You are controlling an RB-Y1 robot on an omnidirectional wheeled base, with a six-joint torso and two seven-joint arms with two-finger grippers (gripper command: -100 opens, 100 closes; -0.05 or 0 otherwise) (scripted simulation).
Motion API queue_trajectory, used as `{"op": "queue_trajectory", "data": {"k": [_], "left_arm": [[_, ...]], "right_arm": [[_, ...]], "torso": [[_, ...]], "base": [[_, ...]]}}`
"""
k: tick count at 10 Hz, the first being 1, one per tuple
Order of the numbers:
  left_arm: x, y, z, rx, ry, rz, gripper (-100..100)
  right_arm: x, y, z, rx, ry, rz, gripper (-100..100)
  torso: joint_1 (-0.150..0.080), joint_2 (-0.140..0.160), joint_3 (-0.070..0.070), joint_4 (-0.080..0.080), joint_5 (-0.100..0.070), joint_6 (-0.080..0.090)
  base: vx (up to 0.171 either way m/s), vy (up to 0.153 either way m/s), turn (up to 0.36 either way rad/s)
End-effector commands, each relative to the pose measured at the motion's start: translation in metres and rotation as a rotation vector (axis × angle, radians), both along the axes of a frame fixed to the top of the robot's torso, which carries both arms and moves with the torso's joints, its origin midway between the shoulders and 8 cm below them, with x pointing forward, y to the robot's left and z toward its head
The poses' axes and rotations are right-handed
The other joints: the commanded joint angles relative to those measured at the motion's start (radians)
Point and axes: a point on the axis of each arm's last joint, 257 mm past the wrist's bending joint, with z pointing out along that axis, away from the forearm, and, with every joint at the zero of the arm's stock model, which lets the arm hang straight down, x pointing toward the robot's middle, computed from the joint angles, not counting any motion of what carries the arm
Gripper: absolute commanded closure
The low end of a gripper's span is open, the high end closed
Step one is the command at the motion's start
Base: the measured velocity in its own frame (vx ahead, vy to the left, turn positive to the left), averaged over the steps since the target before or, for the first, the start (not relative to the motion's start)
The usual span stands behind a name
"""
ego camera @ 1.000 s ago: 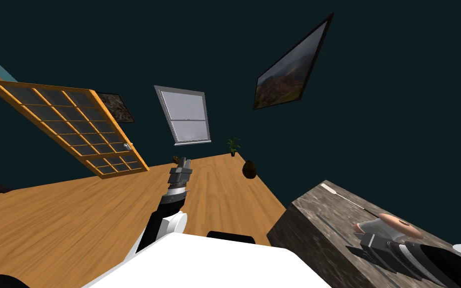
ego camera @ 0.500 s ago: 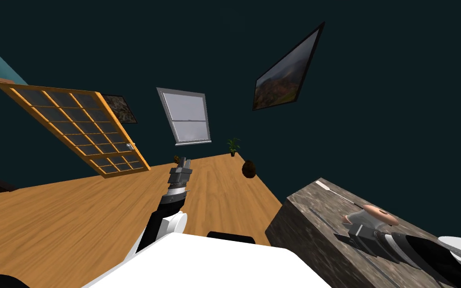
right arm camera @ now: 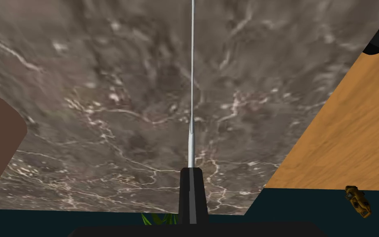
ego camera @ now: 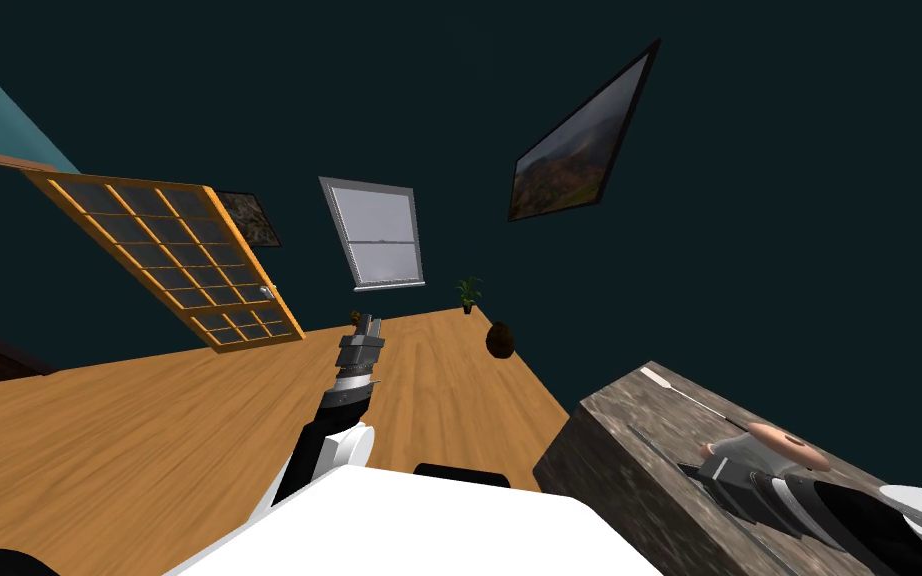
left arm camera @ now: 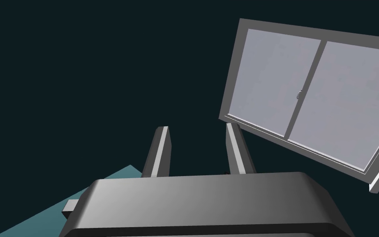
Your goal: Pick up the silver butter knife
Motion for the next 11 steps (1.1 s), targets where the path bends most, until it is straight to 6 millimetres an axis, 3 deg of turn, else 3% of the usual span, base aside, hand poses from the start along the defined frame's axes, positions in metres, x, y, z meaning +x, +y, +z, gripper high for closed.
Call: {"op": "queue_trajectory", "data": {"k": [1, 3, 4, 5, 7, 8, 9, 10, 11], "left_arm": [[0.000, 0.000, 0.000, 0.000, 0.000, 0.000, 0], [0.000, 0.000, 0.000, 0.000, 0.000, 0.000, 0], [0.000, 0.000, 0.000, 0.000, 0.000, 0.000, 0], [0.000, 0.000, 0.000, 0.000, 0.000, 0.000, 0], [0.000, 0.000, 0.000, 0.000, 0.000, 0.000, 0], [0.000, 0.000, 0.000, 0.000, 0.000, 0.000, 0], [0.000, 0.000, 0.000, 0.000, 0.000, 0.000, 0], [0.000, 0.000, 0.000, 0.000, 0.000, 0.000, 0], [0.000, 0.000, 0.000, 0.000, 0.000, 0.000, 0]], "right_arm": [[0.000, 0.000, 0.000, 0.000, 0.000, 0.000, 100], [0.000, 0.000, 0.000, 0.000, 0.000, 0.000, 100], [0.000, 0.000, 0.000, 0.000, 0.000, 0.000, 0], [0.007, -0.013, 0.003, -0.049, -0.025, 0.007, -100], [0.013, -0.024, 0.007, -0.094, -0.046, 0.013, -100], [0.011, -0.019, 0.004, -0.075, -0.038, 0.011, -100], [0.012, -0.020, 0.004, -0.080, -0.039, 0.011, 0], [0.005, -0.031, 0.001, -0.079, -0.035, -0.030, -100], [0.001, -0.035, -0.002, -0.069, -0.033, -0.060, -100]], "torso": [[0.000, 0.000, 0.000, 0.000, 0.000, 0.000], [-0.002, 0.000, 0.000, 0.000, -0.001, 0.000], [-0.002, 0.000, 0.000, 0.000, -0.001, 0.000], [-0.002, 0.000, 0.000, 0.000, -0.001, 0.000], [0.000, 0.010, 0.006, 0.002, -0.001, 0.001], [0.000, 0.012, 0.007, 0.003, -0.001, 0.001], [-0.001, 0.007, 0.004, 0.002, -0.001, 0.000], [-0.002, 0.003, 0.002, 0.001, -0.001, 0.000], [-0.002, 0.003, 0.002, 0.001, -0.001, -0.001]], "base": [[0.000, 0.000, 0.000], [0.000, 0.000, 0.000], [0.000, 0.000, 0.000], [-0.121, 0.015, -0.014], [-0.188, 0.025, -0.022], [-0.082, 0.007, -0.006], [-0.015, 0.001, -0.003], [-0.066, 0.002, 0.286], [-0.157, -0.011, 0.402]]}}
